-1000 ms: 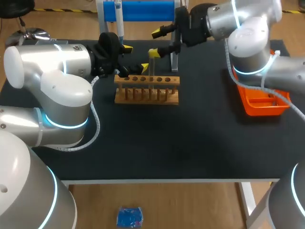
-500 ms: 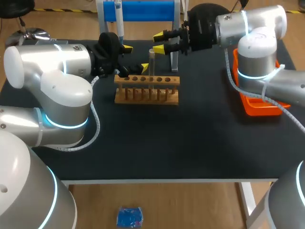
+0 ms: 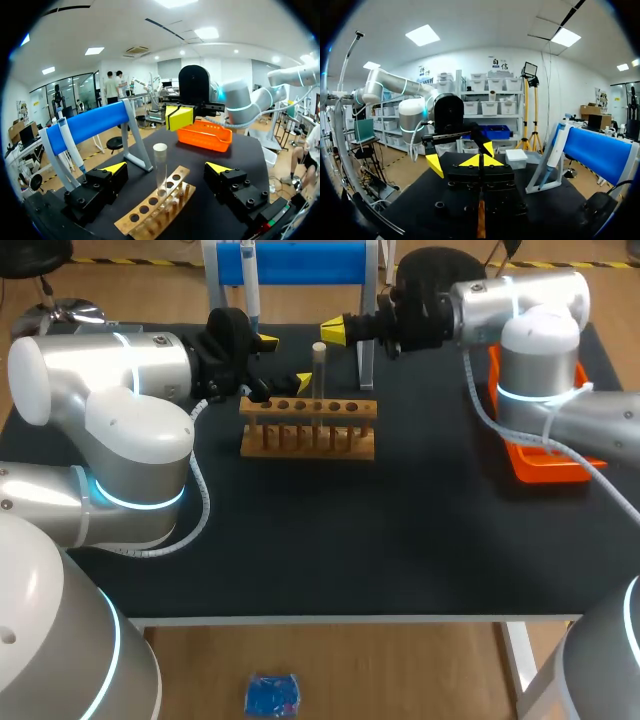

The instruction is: Invert the test tube, pick up the pipette, mount the tip to pipette, aspirate from beaker and dispense into the tube, eject the tip, return the pipette, and cap with the stopper.

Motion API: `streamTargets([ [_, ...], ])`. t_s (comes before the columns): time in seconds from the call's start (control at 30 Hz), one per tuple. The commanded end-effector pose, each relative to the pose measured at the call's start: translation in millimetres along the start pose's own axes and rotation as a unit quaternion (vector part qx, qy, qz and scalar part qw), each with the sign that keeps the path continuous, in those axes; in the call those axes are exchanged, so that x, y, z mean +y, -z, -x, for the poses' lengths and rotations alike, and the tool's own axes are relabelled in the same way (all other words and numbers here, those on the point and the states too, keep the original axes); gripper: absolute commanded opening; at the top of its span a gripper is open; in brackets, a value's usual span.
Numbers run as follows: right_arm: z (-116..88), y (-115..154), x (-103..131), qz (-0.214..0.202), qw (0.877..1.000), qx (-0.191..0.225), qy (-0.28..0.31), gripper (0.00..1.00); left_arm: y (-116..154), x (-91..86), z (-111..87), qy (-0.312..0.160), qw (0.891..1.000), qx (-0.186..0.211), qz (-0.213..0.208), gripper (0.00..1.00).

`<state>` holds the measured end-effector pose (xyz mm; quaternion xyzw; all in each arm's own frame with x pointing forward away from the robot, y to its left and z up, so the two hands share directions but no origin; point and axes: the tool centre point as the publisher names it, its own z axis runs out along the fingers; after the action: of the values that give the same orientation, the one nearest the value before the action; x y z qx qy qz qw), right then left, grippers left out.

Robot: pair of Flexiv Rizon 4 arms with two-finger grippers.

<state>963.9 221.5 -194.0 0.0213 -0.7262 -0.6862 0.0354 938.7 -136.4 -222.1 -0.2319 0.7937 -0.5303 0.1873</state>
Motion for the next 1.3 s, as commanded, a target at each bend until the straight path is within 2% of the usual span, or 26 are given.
streamTargets([
  [0.03,7.7,-4.2,-5.5,0.007,1.0,0.014,-0.001,0.0,-1.4,0.9,-0.1,0.0,1.0,0.0,-0.002,1.0],
  [0.53,15.7,-14.5,-12.6,0.0,1.0,0.027,-0.011,0.0,-1.4,0.9,-0.1,0.0,1.0,0.0,-0.002,1.0],
  [1.3,21.4,-17.5,-39.8,-0.012,0.999,0.023,-0.034,0.0,-1.4,0.9,-0.1,0.0,1.0,0.0,-0.002,1.0],
])
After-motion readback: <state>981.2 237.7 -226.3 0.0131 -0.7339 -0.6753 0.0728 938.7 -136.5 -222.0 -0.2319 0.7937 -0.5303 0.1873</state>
